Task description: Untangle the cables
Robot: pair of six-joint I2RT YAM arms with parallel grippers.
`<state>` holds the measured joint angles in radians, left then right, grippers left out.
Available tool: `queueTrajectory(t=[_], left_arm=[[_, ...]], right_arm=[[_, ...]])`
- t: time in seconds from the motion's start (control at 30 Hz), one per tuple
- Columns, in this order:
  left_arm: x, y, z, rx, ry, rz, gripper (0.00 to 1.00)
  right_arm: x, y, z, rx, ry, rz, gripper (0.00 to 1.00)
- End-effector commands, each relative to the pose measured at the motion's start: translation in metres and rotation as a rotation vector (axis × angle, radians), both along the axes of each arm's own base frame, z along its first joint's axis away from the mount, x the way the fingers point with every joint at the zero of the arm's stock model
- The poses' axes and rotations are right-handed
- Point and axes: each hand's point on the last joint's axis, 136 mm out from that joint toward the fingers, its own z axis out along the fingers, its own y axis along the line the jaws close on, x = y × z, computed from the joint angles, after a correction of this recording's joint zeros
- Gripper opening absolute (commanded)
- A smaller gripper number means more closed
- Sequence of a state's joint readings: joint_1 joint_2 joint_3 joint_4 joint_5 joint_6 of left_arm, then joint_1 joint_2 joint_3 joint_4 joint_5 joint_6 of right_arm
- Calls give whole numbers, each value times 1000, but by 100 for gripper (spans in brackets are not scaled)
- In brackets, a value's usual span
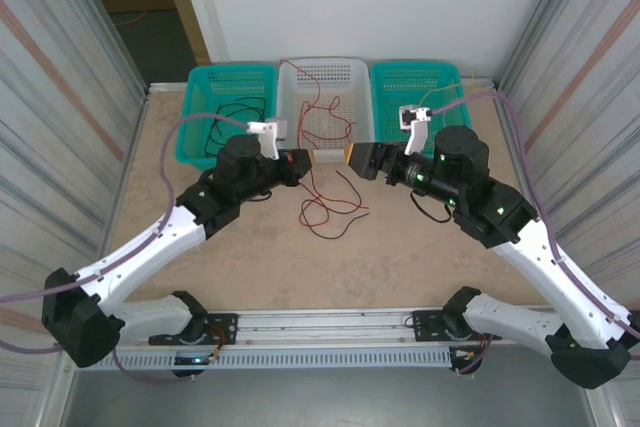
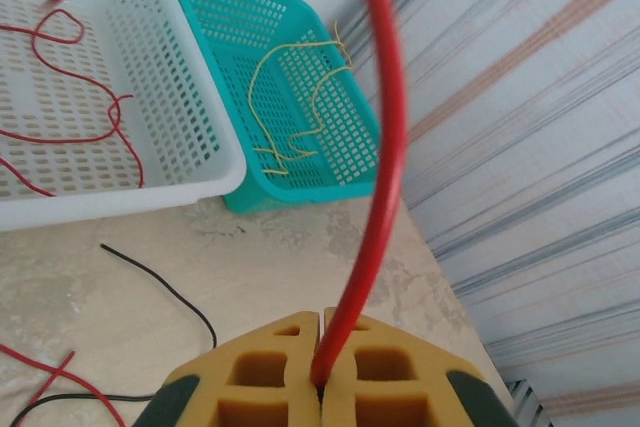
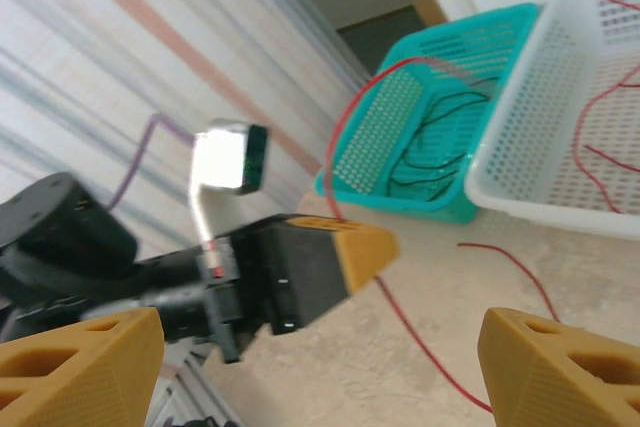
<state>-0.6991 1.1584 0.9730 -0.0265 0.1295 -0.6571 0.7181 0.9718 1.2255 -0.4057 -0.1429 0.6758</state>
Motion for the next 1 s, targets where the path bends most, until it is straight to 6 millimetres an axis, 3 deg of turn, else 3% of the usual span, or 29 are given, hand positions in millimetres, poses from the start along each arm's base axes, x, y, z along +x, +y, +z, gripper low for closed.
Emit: queueTrajectory(t=[0.0, 0.17, 0.4, 0.9, 0.97], left_arm=[[-2, 9, 13, 5, -25, 7, 0], [-4, 12, 16, -72, 17, 2, 0], [2, 20, 20, -248, 164, 8, 0], [-1, 24, 30, -364, 253, -13, 0], [-1, 26, 29, -373, 262, -8, 0]], right_arm=[[5, 5, -11, -25, 66, -3, 80], [9, 33, -40, -63, 147, 83, 77], [-4, 75, -76, -156, 155, 223, 76], [15, 92, -123, -308, 149, 231, 74], [16, 92, -128, -320, 155, 231, 71]])
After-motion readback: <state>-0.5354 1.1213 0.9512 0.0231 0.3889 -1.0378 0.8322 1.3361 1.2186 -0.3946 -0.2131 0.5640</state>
